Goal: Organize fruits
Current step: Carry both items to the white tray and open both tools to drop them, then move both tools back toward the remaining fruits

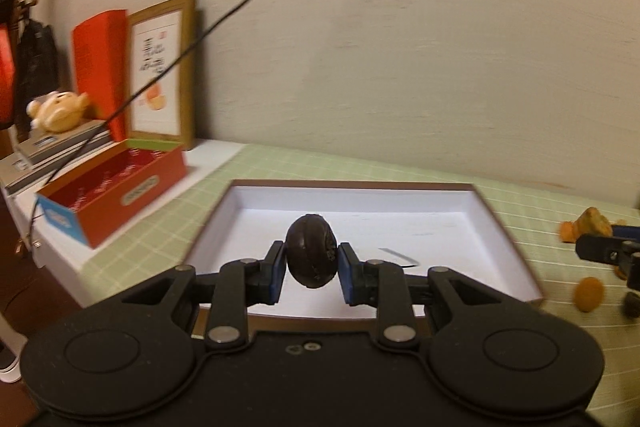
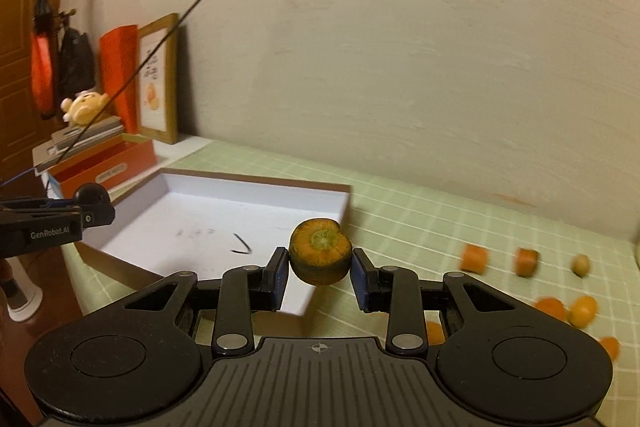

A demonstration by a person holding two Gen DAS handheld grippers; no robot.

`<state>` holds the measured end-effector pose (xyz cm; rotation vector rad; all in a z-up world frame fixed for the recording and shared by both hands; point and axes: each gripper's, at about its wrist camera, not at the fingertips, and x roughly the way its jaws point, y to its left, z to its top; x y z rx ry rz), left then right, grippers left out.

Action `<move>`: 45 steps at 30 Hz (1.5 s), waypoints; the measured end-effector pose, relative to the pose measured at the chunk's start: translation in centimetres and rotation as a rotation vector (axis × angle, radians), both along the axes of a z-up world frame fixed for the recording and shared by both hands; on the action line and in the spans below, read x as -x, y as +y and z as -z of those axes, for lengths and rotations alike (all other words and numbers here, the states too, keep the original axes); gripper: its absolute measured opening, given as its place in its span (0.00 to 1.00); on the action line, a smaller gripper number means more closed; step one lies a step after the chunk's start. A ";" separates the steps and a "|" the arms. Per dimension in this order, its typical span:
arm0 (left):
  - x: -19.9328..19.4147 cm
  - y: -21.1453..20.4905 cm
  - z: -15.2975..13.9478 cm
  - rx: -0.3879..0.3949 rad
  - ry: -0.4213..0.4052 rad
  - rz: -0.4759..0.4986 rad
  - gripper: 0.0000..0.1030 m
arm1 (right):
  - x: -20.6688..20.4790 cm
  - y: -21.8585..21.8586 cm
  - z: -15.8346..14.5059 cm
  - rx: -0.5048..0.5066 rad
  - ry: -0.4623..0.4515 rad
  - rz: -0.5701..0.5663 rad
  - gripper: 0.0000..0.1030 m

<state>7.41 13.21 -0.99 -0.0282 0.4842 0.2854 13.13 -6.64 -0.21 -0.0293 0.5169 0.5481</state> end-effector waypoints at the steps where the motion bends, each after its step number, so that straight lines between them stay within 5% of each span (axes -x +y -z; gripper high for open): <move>1: 0.0 0.5 0.1 -0.004 0.004 -0.012 0.17 | -0.3 0.6 0.1 0.001 0.000 -0.008 0.33; 18: -1.3 5.9 1.7 -0.005 0.061 -0.077 0.20 | -3.6 6.1 2.3 0.023 0.013 -0.076 0.33; 20: -1.4 5.8 1.9 -0.012 0.054 -0.092 0.52 | -3.6 6.3 2.5 0.034 -0.022 -0.074 0.35; 21: -1.3 5.7 1.8 -0.038 0.040 -0.123 0.93 | -3.5 6.6 2.5 0.066 -0.049 -0.047 0.44; 22: -0.8 5.4 1.7 -0.078 -0.004 -0.156 0.94 | -3.3 6.7 2.6 0.091 -0.086 0.001 0.88; 23: -0.5 5.1 1.5 -0.117 -0.041 -0.167 0.94 | -2.9 6.3 2.6 0.062 -0.144 0.025 1.00; 29: -0.7 4.4 1.7 -0.160 -0.034 -0.122 0.94 | -2.8 5.8 2.7 0.034 -0.123 -0.017 1.00; 41: 0.3 5.0 1.1 -0.080 -0.082 -0.159 0.94 | -2.9 5.1 2.2 -0.005 -0.081 0.002 1.00; 45: 0.0 4.4 0.8 -0.092 -0.040 -0.138 0.94 | -2.8 5.1 2.1 -0.006 -0.076 0.005 1.00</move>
